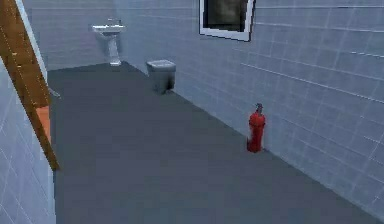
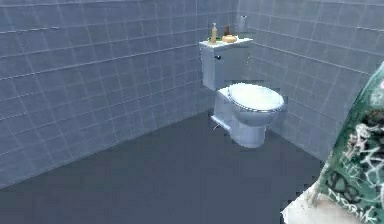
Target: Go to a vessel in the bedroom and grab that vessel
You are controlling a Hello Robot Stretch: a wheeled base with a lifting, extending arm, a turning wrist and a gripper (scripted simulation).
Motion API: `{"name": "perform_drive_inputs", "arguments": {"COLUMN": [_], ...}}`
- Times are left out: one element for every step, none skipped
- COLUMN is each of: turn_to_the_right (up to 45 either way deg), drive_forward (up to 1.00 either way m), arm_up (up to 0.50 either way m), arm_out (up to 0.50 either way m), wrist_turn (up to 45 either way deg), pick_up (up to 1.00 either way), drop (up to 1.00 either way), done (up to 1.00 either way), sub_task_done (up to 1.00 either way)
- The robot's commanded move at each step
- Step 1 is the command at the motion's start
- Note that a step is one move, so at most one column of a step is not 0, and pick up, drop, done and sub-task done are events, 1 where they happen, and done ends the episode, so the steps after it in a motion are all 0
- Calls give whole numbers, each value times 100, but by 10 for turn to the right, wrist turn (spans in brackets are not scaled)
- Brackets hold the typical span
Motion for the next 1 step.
{"name": "perform_drive_inputs", "arguments": {"turn_to_the_right": [450], "drive_forward": [0], "arm_up": [0], "arm_out": [0], "wrist_turn": [0], "pick_up": [0], "drop": [0], "done": [0], "sub_task_done": [0]}}
